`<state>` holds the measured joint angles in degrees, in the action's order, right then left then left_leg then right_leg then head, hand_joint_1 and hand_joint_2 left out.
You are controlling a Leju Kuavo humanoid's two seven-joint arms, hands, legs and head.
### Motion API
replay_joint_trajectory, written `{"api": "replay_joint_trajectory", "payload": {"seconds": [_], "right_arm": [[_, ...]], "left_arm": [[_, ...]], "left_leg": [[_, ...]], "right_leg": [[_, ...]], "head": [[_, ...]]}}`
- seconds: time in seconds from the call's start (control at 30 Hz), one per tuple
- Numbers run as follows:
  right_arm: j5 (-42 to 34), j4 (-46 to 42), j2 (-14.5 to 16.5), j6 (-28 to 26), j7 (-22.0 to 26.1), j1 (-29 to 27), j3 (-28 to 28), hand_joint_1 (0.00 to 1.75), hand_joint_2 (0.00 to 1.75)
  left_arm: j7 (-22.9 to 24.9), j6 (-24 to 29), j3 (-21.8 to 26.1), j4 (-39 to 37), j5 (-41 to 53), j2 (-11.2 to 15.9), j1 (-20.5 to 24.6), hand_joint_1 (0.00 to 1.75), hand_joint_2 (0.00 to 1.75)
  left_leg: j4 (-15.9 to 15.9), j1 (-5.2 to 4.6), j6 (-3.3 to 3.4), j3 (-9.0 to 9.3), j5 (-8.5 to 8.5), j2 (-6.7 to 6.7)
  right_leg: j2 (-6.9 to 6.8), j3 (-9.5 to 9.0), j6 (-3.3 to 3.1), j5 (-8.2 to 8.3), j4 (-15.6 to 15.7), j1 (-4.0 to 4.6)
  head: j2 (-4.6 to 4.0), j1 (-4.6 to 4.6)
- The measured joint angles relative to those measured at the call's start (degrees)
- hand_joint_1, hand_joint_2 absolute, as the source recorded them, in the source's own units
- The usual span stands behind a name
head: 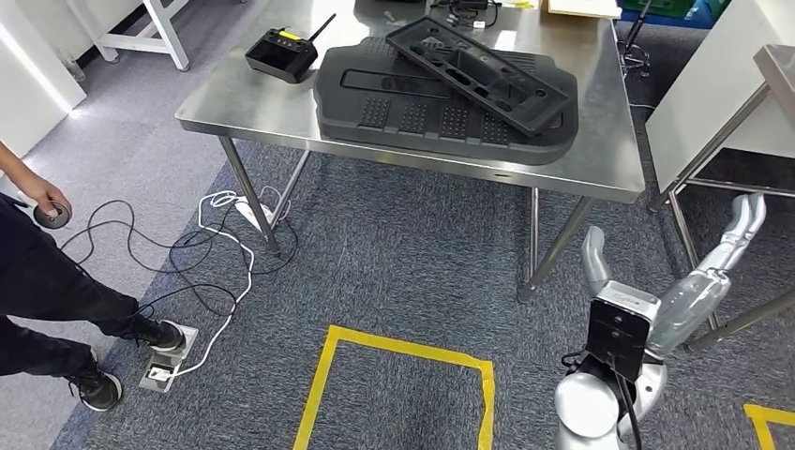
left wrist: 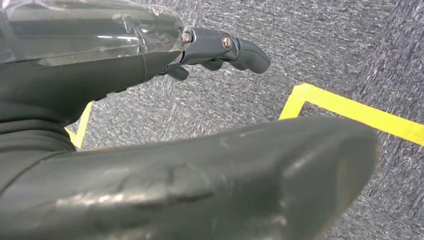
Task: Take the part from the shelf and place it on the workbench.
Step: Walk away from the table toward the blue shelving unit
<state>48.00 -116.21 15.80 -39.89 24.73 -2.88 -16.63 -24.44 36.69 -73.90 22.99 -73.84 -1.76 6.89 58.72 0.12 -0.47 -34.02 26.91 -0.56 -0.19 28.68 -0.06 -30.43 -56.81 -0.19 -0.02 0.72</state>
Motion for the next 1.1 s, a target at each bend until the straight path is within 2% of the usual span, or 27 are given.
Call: {"api": "replay_joint_trajectory", "payload": {"seconds": [0.03, 0.07, 0.13, 0.17, 0.2, 0.23, 0.27, 0.33, 0.37, 0.4, 0.47, 0.53, 0.6, 0.67, 0.7, 0.73, 0.77, 0.8, 0.87, 0.9, 0.97, 1.03, 1.07, 1.1], "right_arm": [[0.0, 0.0, 0.0, 0.0, 0.0, 0.1, 0.0, 0.0, 1.75], [0.0, 0.0, 0.0, 0.0, -0.1, 0.1, 0.0, 0.0, 1.75], [0.1, 0.1, 0.0, 0.0, -0.1, 0.2, 0.0, 0.0, 1.75], [0.1, 0.1, 0.0, 0.0, -0.2, 0.2, 0.0, 0.0, 1.75], [0.1, 0.2, 0.0, 0.0, -0.2, 0.2, 0.0, 0.0, 1.75], [0.2, 0.3, 0.0, 0.0, -0.3, 0.2, 0.0, 0.0, 1.75], [0.2, 0.3, 0.0, 0.0, -0.3, 0.2, 0.1, 0.0, 1.75], [0.1, 0.3, 0.0, 0.0, -0.4, 0.2, 0.1, 0.0, 1.75], [0.1, 0.3, 0.0, 0.0, -0.3, 0.2, 0.1, 0.0, 1.75], [0.0, 0.3, 0.0, 0.0, -0.3, 0.2, 0.1, 0.0, 1.75], [-0.1, 0.3, 0.0, 0.0, -0.3, 0.2, 0.1, 0.0, 1.75], [-0.2, 0.3, 0.0, 0.0, -0.3, 0.2, 0.2, 0.0, 1.75], [-0.2, 0.3, 0.0, 0.0, -0.3, 0.2, 0.1, 0.0, 1.75], [-0.2, 0.3, 0.0, 0.0, -0.3, 0.2, 0.1, 0.0, 1.75], [-0.2, 0.3, 0.0, 0.0, -0.3, 0.2, 0.1, 0.0, 1.75], [-0.3, 0.3, 0.0, 0.0, -0.3, 0.2, 0.1, 0.0, 1.75], [-0.3, 0.3, 0.0, 0.0, -0.3, 0.2, 0.1, 0.0, 1.75], [-0.4, 0.3, 0.0, 0.0, -0.3, 0.2, 0.1, 0.0, 1.75], [-0.7, 0.3, -0.1, 0.0, -0.3, 0.2, 0.1, 0.0, 1.75], [-1.0, 0.3, -0.1, 0.0, -0.3, 0.2, 0.1, 0.0, 1.75], [-1.5, 0.3, -0.1, 0.0, -0.4, 0.2, 0.2, 0.0, 1.75], [-2.3, 0.3, -0.1, 0.0, -0.4, 0.2, 0.2, 0.0, 0.87], [-2.8, 0.3, 0.0, 0.0, -0.4, 0.2, 0.3, 0.0, 0.44], [-3.3, 0.3, 0.0, 0.0, -0.4, 0.2, 0.5, 0.0, 0.0]], "left_arm": [[0.0, 0.0, 0.0, 0.0, 0.0, 0.0, 0.0, 0.0, 0.0], [0.0, 0.0, 0.0, -0.1, 0.0, 0.0, 0.0, 0.0, 0.0], [0.0, 0.0, 0.0, -0.1, -0.1, 0.0, 0.0, 0.0, 0.0], [0.0, 0.0, 0.0, -0.2, -0.2, 0.0, -0.1, 0.0, 0.0], [0.0, 0.0, 0.0, -0.2, -0.3, 0.0, -0.1, 0.0, 0.0], [0.0, 0.1, 0.0, -0.2, -0.3, 0.0, -0.1, 0.0, 0.0], [0.0, 0.1, 0.0, -0.2, -0.4, 0.0, -0.1, 0.0, 0.0], [0.0, 0.1, 0.0, -0.2, -0.4, 0.0, 0.0, 0.0, 0.0], [0.0, 0.1, 0.0, -0.2, -0.4, 0.0, 0.0, 0.0, 0.0], [0.0, 0.1, 0.0, -0.2, -0.4, 0.0, 0.0, 0.0, 0.0], [0.0, 0.1, 0.0, -0.2, -0.4, 0.0, -0.1, 0.0, 0.0], [0.1, 0.1, 0.0, -0.2, -0.3, 0.0, 0.0, 0.0, 0.0], [0.1, 0.1, 0.0, -0.2, -0.3, -0.1, 0.1, 0.0, 0.0], [0.1, 0.1, 0.0, -0.2, -0.3, -0.1, 0.0, 0.0, 0.0], [0.1, 0.1, 0.0, -0.2, -0.3, -0.1, 0.0, 0.0, 0.0], [0.1, 0.1, 0.0, -0.2, -0.3, -0.1, 0.0, 0.0, 0.0], [0.1, 0.1, 0.0, -0.2, -0.3, -0.1, 0.0, 0.0, 0.0], [0.1, 0.1, 0.0, -0.2, -0.3, -0.1, 0.0, 0.0, 0.0], [0.1, 0.1, 0.0, -0.2, -0.3, -0.1, 0.0, 0.0, 0.0], [0.1, 0.1, 0.0, -0.2, -0.4, -0.2, 0.0, 0.0, 0.0], [0.1, 0.1, 0.0, -0.2, -0.4, -0.2, 0.0, 0.0, 0.0], [0.1, 0.1, 0.0, -0.2, -0.5, -0.2, 0.0, 0.0, 0.0], [0.1, 0.1, 0.0, -0.2, -0.5, -0.2, 0.0, 0.0, 0.0], [0.1, 0.1, 0.0, -0.2, -0.5, -0.2, 0.0, 0.0, 0.0]], "left_leg": [[1.1, 0.02, -0.3, -0.42, 0.99, 0.09], [3.2, 0.06, -0.59, -1.24, 2.7, 0.19], [10.4, 0.3, -1.14, -3.81, 7.25, 0.28], [13.6, 0.4, -1.35, -4.8, 8.76, 0.27], [15.3, 0.48, -1.49, -5.04, 9.3, 0.26], [14.7, 0.57, -1.56, -4.17, 8.72, 0.25], [12.0, 0.67, -1.58, -2.27, 7.31, 0.25], [4.2, 0.82, -1.46, 2.15, 4.59, 0.31], [1.5, 0.83, -1.23, 3.42, 3.84, 0.36], [0.2, 0.76, -0.94, 3.85, 3.61, 0.41], [0.1, 0.55, -0.11, 3.51, 3.22, 0.44], [-0.3, 0.57, 0.9, 3.15, 2.55, 0.27], [-0.5, 0.67, 1.75, 2.51, 1.86, 0.1], [-0.5, 0.53, 2.03, 1.63, 1.3, 0.03], [-0.4, 0.46, 2.04, 1.21, 1.02, 0.0], [-0.4, 0.4, 2.02, 0.85, 0.76, -0.01], [-0.3, 0.36, 1.95, 0.59, 0.53, 0.0], [-0.3, 0.34, 1.84, 0.43, 0.34, 0.02], [-0.2, 0.23, 1.38, 0.18, -0.04, 0.04], [-0.2, 0.21, 1.05, 0.04, -0.26, 0.03], [-0.2, 0.26, 0.32, -0.21, -0.75, -0.02], [0.5, 0.37, -0.32, -0.54, -0.23, 0.11], [2.0, 0.39, -0.59, -1.12, 1.06, 0.21], [4.7, 0.45, -0.84, -2.13, 3.12, 0.3]], "right_leg": [[-0.1, 0.19, -0.33, 0.4, 0.2, -0.17], [-0.23, 0.46, -0.65, 0.8, 0.4, -0.35], [-0.44, 1.27, -1.04, 1.3, 0.3, -0.33], [-0.51, 1.7, -1.1, 1.49, 0.1, -0.3], [-0.56, 2.1, -1.07, 1.65, -0.1, -0.3], [-0.57, 2.47, -1.01, 1.76, -0.4, -0.32], [-0.57, 2.79, -0.95, 1.82, -0.7, -0.37], [-0.54, 3.35, -0.64, 1.79, -1.5, -0.34], [-0.51, 3.61, -0.37, 1.82, -1.8, -0.26], [-0.49, 3.85, -0.02, 1.91, -2.0, -0.15], [-0.45, 4.13, 0.75, 2.34, -2.0, -0.18], [-0.33, 4.56, 1.43, 1.37, -2.9, -0.41], [-0.19, 6.32, 1.93, -2.38, -7.6, -0.57], [-0.13, 8.87, 2.24, -6.41, -14.8, -0.62], [-0.13, 9.36, 2.28, -7.2, -16.9, -0.62], [-0.13, 8.84, 2.24, -6.91, -17.1, -0.62], [-0.13, 7.14, 2.08, -5.6, -14.8, -0.6], [-0.13, 4.61, 1.83, -3.76, -10.8, -0.56], [-0.09, 0.24, 1.21, -1.35, -2.9, -0.3], [-0.03, -0.68, 0.93, -0.9, -0.9, -0.12], [0.12, -0.54, 0.42, -0.57, -0.1, 0.2], [0.0, -0.21, -0.18, 0.24, 0.2, -0.04], [-0.11, 0.03, -0.53, 0.7, 0.4, -0.22], [-0.23, 0.39, -0.81, 1.11, 0.5, -0.37]], "head": [[0.0, -0.1], [0.0, -0.3], [0.0, -0.74], [0.0, -0.87], [0.0, -0.9], [0.0, -0.91], [0.0, -0.94], [0.0, -1.07], [0.0, -1.08], [0.0, -1.06], [0.0, -0.97], [0.0, -0.89], [0.0, -0.55], [0.0, -0.23], [0.0, -0.17], [0.0, -0.13], [0.0, -0.08], [0.0, 0.01], [0.0, 0.21], [0.0, 0.28], [0.0, 0.33], [0.0, 0.31], [0.0, 0.14], [0.0, -0.11]]}}
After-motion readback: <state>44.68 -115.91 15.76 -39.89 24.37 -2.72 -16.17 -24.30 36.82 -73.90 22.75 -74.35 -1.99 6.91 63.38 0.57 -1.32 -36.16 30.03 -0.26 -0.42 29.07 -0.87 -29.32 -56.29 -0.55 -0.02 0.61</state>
